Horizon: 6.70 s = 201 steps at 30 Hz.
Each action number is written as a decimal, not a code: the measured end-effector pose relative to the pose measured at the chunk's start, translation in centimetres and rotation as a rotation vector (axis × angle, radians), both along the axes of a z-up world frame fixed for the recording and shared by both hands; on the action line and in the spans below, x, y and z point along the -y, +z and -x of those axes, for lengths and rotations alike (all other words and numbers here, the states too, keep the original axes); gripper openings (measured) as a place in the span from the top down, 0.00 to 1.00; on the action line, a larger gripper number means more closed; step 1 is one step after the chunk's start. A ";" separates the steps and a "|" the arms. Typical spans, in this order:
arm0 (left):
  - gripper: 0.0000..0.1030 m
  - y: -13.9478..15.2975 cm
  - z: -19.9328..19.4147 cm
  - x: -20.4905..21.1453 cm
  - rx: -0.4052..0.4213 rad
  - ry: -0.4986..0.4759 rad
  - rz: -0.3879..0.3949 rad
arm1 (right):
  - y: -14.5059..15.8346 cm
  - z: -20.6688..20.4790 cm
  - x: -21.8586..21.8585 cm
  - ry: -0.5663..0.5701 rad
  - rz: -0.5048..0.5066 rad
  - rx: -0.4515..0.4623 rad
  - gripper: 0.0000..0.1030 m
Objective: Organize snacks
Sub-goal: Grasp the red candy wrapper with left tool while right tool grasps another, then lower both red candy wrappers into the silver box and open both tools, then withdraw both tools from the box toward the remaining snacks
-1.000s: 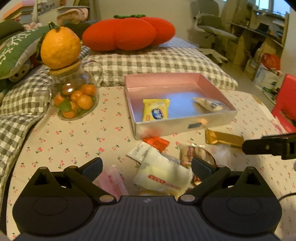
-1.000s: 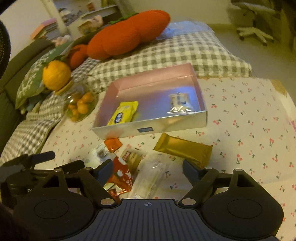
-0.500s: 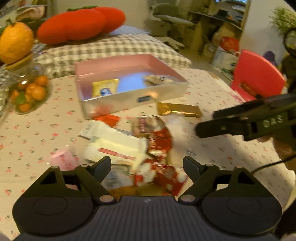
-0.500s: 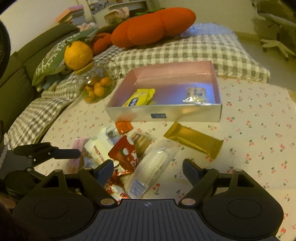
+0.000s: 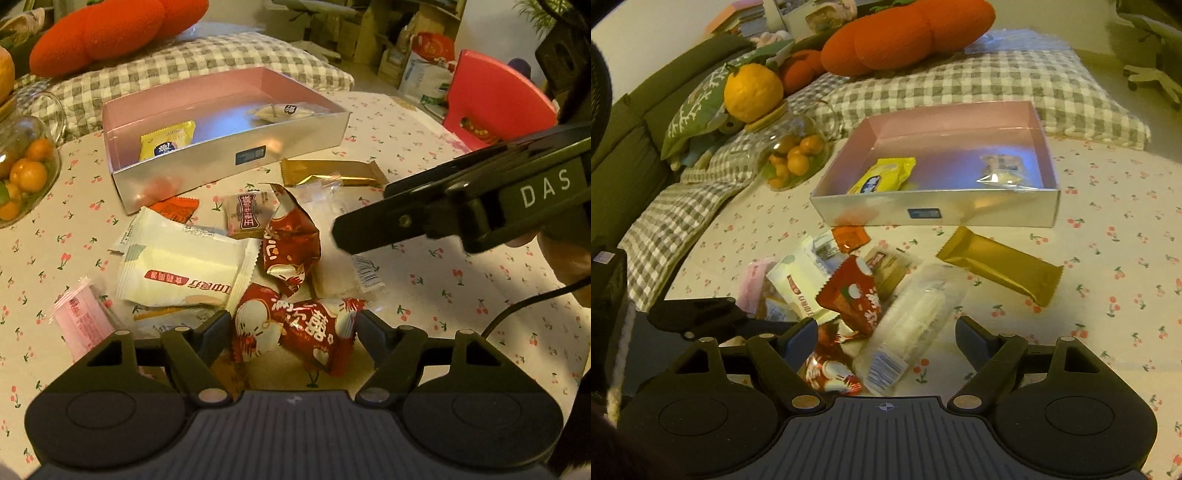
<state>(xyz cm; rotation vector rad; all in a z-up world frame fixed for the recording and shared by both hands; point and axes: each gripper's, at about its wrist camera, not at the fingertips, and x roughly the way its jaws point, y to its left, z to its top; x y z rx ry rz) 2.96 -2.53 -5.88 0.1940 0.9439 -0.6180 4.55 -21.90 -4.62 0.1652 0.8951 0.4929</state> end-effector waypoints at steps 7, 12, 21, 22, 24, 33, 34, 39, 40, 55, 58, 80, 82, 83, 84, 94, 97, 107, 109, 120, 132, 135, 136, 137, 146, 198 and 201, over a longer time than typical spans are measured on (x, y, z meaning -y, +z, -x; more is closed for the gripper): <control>0.36 0.0 -0.1 -0.4 -0.016 0.017 0.006 | -0.5 -0.5 -2.0 0.029 0.020 0.015 0.19; 0.39 0.2 -0.2 -0.8 -0.023 0.032 0.006 | -0.8 -0.7 -3.0 0.036 0.039 0.026 0.21; 0.41 0.7 -0.1 -1.5 -0.030 0.046 0.015 | -1.2 -1.0 -4.2 0.047 0.040 0.044 0.46; 0.41 0.7 -0.1 -1.5 -0.029 0.046 0.015 | -1.4 -1.1 -4.4 0.050 0.041 0.039 0.49; 0.41 0.7 -0.2 -1.5 -0.029 0.048 0.014 | -1.7 -1.1 -4.6 0.049 0.056 0.038 0.55; 0.41 0.9 -0.1 -1.7 -0.033 0.051 0.021 | -1.8 -1.5 -3.6 -0.003 0.030 0.033 0.71; 0.41 1.1 0.0 -1.7 -0.032 0.049 0.025 | -1.7 -1.5 -3.4 -0.007 0.021 0.031 0.71; 0.41 1.8 0.4 -1.8 -0.019 0.043 0.041 | -1.1 -1.0 -2.7 -0.027 0.007 0.052 0.71; 0.41 1.8 0.4 -1.8 -0.017 0.042 0.043 | -0.9 -1.0 -2.5 -0.031 0.001 0.055 0.71; 0.42 3.9 0.2 -1.7 0.026 0.060 0.109 | 1.6 -1.5 0.4 -0.125 -0.080 0.098 0.71; 0.42 4.4 -0.2 -1.7 0.037 0.083 0.121 | 2.0 -1.9 1.1 -0.156 -0.105 0.104 0.71; 0.42 6.1 -10.6 0.3 0.109 0.266 0.105 | 0.4 -9.0 5.6 -0.392 -0.311 0.067 0.71; 0.42 5.9 -11.9 0.6 0.116 0.271 0.101 | -0.2 -9.4 5.9 -0.412 -0.325 0.049 0.71; 0.41 5.8 -12.5 0.9 0.118 0.272 0.099 | -0.4 -9.6 6.1 -0.419 -0.332 0.046 0.70; 0.41 5.6 -13.0 1.1 0.119 0.273 0.098 | -0.6 -9.8 6.3 -0.427 -0.339 0.044 0.70; 0.41 2.9 -17.4 3.6 0.098 0.321 0.080 | -1.7 -10.9 7.4 -0.470 -0.356 0.029 0.68; 0.41 2.4 -18.1 4.1 0.097 0.325 0.074 | -1.7 -10.9 7.6 -0.475 -0.344 0.031 0.68; 0.36 1.2 -19.0 4.4 0.095 0.348 0.073 | -1.7 -11.0 7.9 -0.489 -0.344 0.019 0.53; 0.35 1.4 -18.9 4.5 0.099 0.345 0.075 | -1.6 -10.9 7.9 -0.492 -0.351 0.025 0.47; 0.29 3.1 -18.0 4.0 0.119 0.354 0.065 | -0.6 -10.1 8.3 -0.494 -0.345 0.037 0.43; 0.21 5.2 -14.0 1.8 0.133 0.372 0.052 | 1.7 -7.8 8.0 -0.453 -0.307 0.045 0.35; 0.19 5.6 -12.8 1.2 0.139 0.375 0.042 | 2.3 -6.9 7.9 -0.436 -0.291 0.050 0.32; 0.19 5.7 -12.3 1.0 0.142 0.375 0.038 | 2.4 -6.7 7.8 -0.432 -0.287 0.051 0.31; 0.18 5.8 -11.9 0.8 0.144 0.376 0.036 | 2.6 -6.5 7.8 -0.429 -0.283 0.052 0.31; 0.13 6.1 -8.7 -1.0 0.134 0.401 0.035 | 3.6 -4.2 7.5 -0.407 -0.271 0.046 0.27; 0.24 0.1 -3.9 -10.7 -0.069 0.583 -0.043 | -3.3 -0.3 -4.0 -0.131 0.208 0.002 0.18; 0.24 0.1 -3.5 -11.1 -0.058 0.569 -0.059 | -3.4 0.0 -3.6 -0.118 0.228 0.012 0.18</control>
